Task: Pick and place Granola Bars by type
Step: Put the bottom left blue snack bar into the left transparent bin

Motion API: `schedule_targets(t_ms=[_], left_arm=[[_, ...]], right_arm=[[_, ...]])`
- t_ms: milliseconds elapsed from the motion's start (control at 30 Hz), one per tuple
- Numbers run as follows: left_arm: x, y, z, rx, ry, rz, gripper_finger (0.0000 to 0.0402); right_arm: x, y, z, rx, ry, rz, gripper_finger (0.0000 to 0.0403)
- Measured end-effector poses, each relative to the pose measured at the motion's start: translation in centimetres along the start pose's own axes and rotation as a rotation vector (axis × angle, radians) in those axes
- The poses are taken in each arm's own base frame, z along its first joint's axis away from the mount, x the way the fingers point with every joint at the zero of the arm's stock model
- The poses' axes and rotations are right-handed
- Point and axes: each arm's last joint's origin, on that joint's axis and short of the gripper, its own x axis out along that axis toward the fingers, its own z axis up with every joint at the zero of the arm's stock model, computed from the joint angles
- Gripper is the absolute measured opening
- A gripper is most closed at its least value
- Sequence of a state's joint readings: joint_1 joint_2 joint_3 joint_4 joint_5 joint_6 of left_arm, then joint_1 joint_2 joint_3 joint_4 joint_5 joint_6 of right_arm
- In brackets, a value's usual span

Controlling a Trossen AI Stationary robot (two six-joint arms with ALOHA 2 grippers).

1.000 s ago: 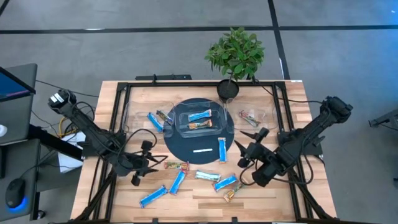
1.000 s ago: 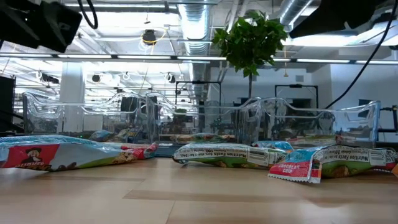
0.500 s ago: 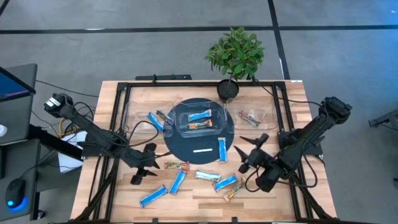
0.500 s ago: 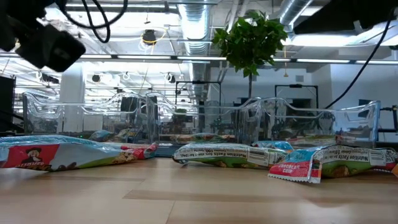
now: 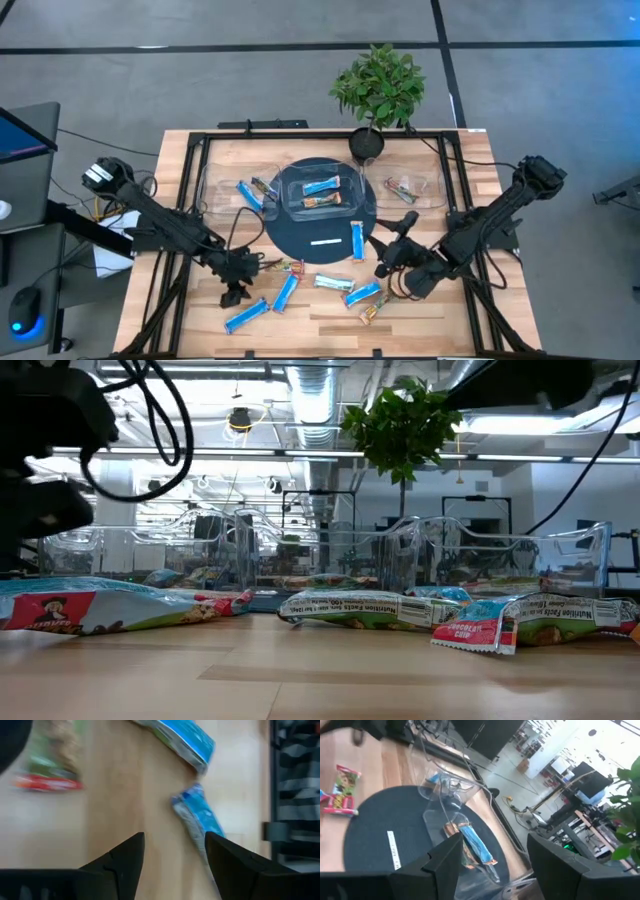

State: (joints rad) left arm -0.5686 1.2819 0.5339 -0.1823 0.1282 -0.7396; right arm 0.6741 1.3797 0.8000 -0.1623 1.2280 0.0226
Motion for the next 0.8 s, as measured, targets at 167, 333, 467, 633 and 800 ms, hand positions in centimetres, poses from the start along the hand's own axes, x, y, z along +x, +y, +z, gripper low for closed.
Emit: schedule_targets(t_ms=[167, 333, 467, 633, 800], left_arm=[[0.5, -0.9, 0.0, -0.052, 0.021, -0.062, 0.0205], [0.1, -2.2, 0.2, -0.135, 0.046, -0.064, 0.0205], [-0.3, -2.9, 0.0, -0.178, 0.056, 0.004, 0.0205], [-0.3, -4.0, -1.2, -0.248, 0.024, 0.049, 0.0205], [-0.3, -4.6, -1.8, -0.274, -0.01, 0.061, 0.0205]], right_arm=[[1.8, -0.6, 0.3, -0.035, 0.021, 0.038, 0.0216], [4.2, -1.2, 0.6, -0.051, -0.018, 0.165, 0.0216], [5.7, -1.8, 0.5, -0.077, -0.066, 0.237, 0.0216], [6.6, -2.3, 0.7, -0.102, -0.107, 0.303, 0.0216], [7.1, -2.5, 0.7, -0.115, -0.132, 0.334, 0.0216]])
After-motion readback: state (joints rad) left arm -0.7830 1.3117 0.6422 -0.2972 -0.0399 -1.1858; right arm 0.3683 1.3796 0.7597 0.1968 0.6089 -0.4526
